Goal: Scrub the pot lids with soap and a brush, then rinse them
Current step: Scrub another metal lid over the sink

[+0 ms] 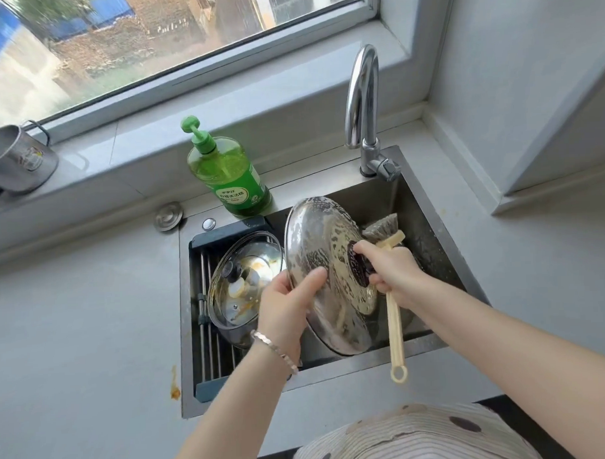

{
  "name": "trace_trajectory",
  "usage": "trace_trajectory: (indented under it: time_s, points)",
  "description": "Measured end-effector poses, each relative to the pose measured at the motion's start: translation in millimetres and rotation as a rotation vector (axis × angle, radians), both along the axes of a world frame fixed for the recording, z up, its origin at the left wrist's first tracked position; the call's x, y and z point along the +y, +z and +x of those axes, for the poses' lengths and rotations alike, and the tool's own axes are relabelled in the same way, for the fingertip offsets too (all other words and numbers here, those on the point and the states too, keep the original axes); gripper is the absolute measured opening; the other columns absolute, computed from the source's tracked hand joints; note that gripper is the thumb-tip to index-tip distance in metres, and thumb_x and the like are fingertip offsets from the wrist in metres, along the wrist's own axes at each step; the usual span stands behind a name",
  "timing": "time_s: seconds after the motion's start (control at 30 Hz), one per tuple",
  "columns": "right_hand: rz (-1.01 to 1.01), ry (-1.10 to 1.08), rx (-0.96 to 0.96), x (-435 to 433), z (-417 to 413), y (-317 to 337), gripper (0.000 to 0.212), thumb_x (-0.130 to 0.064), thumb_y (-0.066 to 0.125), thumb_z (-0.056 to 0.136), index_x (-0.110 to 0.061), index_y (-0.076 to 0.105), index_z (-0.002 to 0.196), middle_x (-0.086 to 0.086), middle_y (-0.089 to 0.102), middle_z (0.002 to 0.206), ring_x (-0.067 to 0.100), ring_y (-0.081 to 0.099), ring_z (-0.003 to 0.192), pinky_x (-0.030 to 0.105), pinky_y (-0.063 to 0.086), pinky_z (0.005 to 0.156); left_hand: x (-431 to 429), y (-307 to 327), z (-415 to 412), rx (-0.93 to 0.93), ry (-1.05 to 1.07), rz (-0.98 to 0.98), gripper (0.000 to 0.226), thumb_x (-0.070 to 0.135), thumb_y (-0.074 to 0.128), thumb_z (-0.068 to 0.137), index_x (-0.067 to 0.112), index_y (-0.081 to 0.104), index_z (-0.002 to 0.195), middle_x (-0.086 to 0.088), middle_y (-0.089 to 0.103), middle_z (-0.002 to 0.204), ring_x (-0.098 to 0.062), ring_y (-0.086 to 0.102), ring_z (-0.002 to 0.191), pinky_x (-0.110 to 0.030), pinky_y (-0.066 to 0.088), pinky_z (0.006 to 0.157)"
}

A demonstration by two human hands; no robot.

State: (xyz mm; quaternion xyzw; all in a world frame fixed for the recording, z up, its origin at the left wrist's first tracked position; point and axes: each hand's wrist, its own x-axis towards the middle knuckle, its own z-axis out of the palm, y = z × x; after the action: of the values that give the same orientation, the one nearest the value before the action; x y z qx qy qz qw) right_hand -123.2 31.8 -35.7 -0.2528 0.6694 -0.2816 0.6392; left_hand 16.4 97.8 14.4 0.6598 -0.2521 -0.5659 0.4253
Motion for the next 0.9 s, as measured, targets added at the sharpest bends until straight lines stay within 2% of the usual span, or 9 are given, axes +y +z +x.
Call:
trace_trajectory:
  time_s: [0.13,0.27,0.33,0.4,0.5,0.67,0.73,0.8,0.9]
  points:
    - [-0.082,0.112,-0.001,-11,-1,5,0.029,-0.037,0.065,0.082,-0.01,0.055,0.083,0.002,0.045,0.061,0.01,0.038,0.04,0.02,0.025,0.036,8,-5,-16,-0.036,0.097,-0.098,0.013,0.003,0.068,0.08,0.015,0.067,0.082,0.008,0.073,0.072,-0.006,0.07,0.072,-0.017,0.054,0.062]
    - [-0.298,0.424,0.309,-8,-9,28,0.046,-0.052,0.039,0.093,-0.012,0.061,0.082,0.002,0.061,0.071,0.014,0.061,0.063,0.027,0.043,0.063,-2,2,-15,0.098,0.32,-0.141,0.011,0.002,0.066,0.08,0.011,0.067,0.087,-0.005,0.074,0.081,-0.023,0.071,0.082,-0.038,0.058,0.073]
    - [-0.433,0.568,0.562,5,-15,42,0.055,-0.055,0.026,0.095,-0.014,0.058,0.113,0.007,0.067,0.093,0.024,0.062,0.091,0.033,0.044,0.076,-5,3,-14,0.113,0.397,-0.125,0.008,0.004,0.067,0.081,0.01,0.067,0.085,-0.009,0.073,0.085,-0.03,0.069,0.087,-0.047,0.055,0.08]
    - [-0.581,0.771,0.685,23,-14,57,0.059,-0.054,0.014,0.094,-0.03,0.019,0.148,0.006,0.066,0.099,0.025,0.06,0.095,0.035,0.045,0.076,-5,4,-14,0.119,0.44,-0.103,0.007,0.005,0.067,0.081,0.011,0.067,0.083,-0.01,0.072,0.085,-0.033,0.068,0.088,-0.049,0.054,0.082]
    - [-0.701,0.987,0.684,46,-7,67,0.046,-0.05,0.013,0.095,-0.052,-0.008,0.136,-0.003,0.063,0.091,0.02,0.059,0.091,0.032,0.041,0.068,-8,5,-8,0.11,0.499,-0.049,0.008,0.011,0.069,0.08,0.011,0.067,0.087,-0.012,0.072,0.088,-0.032,0.069,0.085,-0.046,0.056,0.078]
    - [-0.424,0.898,0.516,37,-23,41,0.043,-0.055,0.024,0.094,-0.058,0.023,0.137,-0.016,0.065,0.102,0.014,0.057,0.102,0.027,0.042,0.074,-11,6,1,0.104,0.526,-0.071,0.008,0.012,0.071,0.078,0.014,0.062,0.079,0.0,0.072,0.067,-0.017,0.069,0.064,-0.032,0.057,0.063]
    - [-0.406,0.833,0.459,36,-17,35,0.044,-0.061,0.025,0.092,-0.056,0.031,0.136,-0.019,0.063,0.091,0.011,0.056,0.092,0.027,0.044,0.079,-8,8,-4,0.036,0.47,-0.103,0.009,0.01,0.07,0.078,0.015,0.065,0.073,0.003,0.072,0.064,-0.018,0.07,0.066,-0.034,0.057,0.068]
    - [-0.494,0.779,0.42,38,-6,38,0.044,-0.067,0.027,0.089,-0.059,0.034,0.132,-0.019,0.042,0.056,0.003,0.042,0.064,0.023,0.039,0.064,-8,9,-3,0.001,0.461,-0.123,0.01,0.009,0.07,0.079,0.016,0.067,0.072,0.002,0.072,0.065,-0.02,0.069,0.068,-0.036,0.056,0.07]
    - [-0.529,0.759,0.462,33,-2,43,0.043,-0.065,0.03,0.09,-0.059,0.034,0.132,-0.015,0.028,0.05,0.003,0.03,0.053,0.021,0.031,0.053,-11,9,6,0.039,0.52,-0.107,0.009,0.01,0.071,0.078,0.015,0.065,0.074,0.001,0.071,0.064,-0.019,0.068,0.063,-0.035,0.055,0.065]
